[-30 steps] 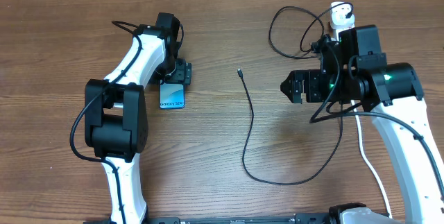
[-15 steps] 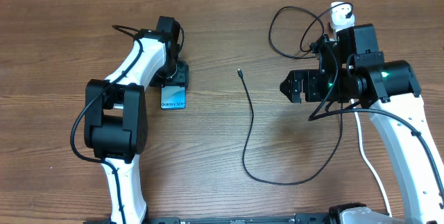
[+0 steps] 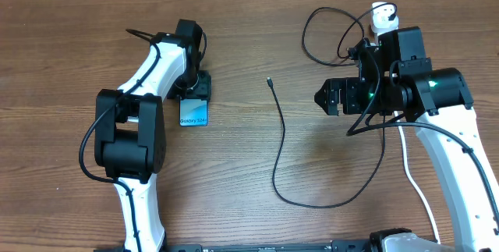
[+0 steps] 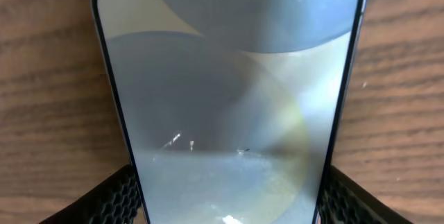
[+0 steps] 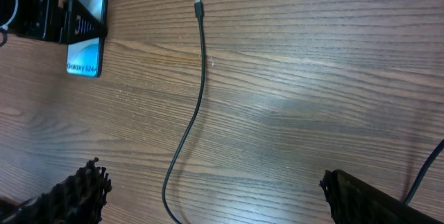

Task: Plug charger to phone and switch on socket
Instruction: 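Grasp the phone's top edge with the left gripper and lift it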

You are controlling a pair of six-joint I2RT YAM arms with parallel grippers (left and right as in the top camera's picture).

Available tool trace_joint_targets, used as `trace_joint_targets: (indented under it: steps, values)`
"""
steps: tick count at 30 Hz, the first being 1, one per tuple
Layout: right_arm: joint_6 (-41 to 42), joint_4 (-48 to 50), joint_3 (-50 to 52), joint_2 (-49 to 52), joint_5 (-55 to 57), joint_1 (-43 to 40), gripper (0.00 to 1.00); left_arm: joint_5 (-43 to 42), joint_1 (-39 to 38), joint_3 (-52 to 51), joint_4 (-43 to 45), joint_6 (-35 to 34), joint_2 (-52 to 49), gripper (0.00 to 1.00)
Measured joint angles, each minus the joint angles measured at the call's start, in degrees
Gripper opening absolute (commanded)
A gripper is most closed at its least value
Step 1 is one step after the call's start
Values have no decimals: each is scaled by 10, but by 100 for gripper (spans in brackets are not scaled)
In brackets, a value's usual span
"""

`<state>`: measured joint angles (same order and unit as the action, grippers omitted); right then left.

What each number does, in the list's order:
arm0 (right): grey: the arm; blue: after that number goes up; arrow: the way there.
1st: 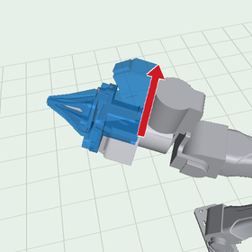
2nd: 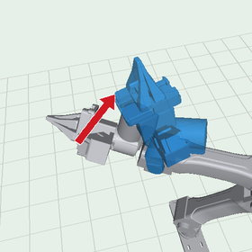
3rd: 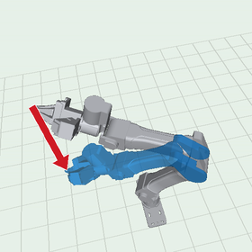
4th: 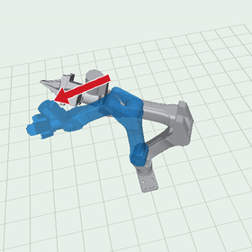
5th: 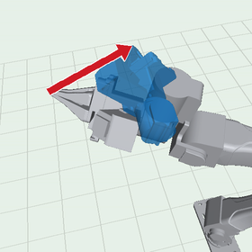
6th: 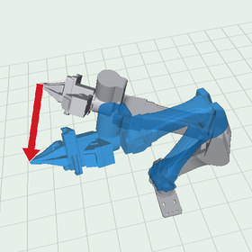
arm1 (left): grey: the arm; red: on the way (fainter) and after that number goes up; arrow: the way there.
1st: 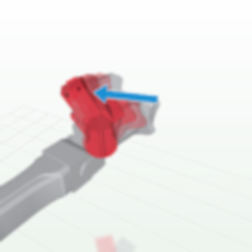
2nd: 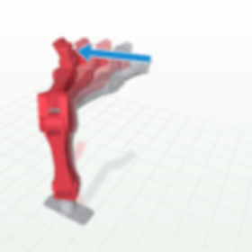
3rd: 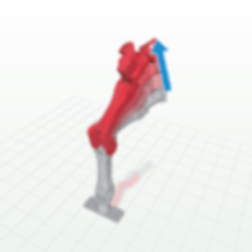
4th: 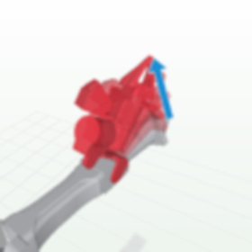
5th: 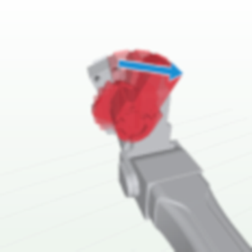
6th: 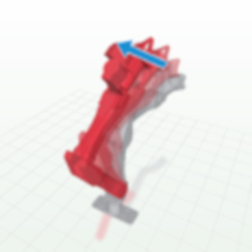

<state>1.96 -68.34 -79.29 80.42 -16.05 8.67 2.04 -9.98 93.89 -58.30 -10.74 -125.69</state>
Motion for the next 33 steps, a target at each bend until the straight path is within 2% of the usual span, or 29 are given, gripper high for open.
trace_joint_targets:
  steps: [8, 14, 17, 21, 26, 33]
  values:
    - [0, 1, 0, 0, 0, 0, 100, -1, 0, 48, -94, -18, -2, 56]
    - [0, 1, 0, 0, 0, 0, 100, -50, 0, 97, -153, -27, -2, 53]
    - [0, 1, 0, 0, 0, 0, 100, -90, 0, 105, -174, -28, -2, 53]
    - [0, 1, 0, 0, 0, 0, 100, -155, 0, 105, -193, -29, -2, 49]
    - [0, -2, 0, 0, 0, 0, 100, -264, 0, 105, -204, -46, -2, 48]
    - [0, -9, 0, 0, 0, 0, 100, -392, 0, 106, -244, -138, -2, 50]
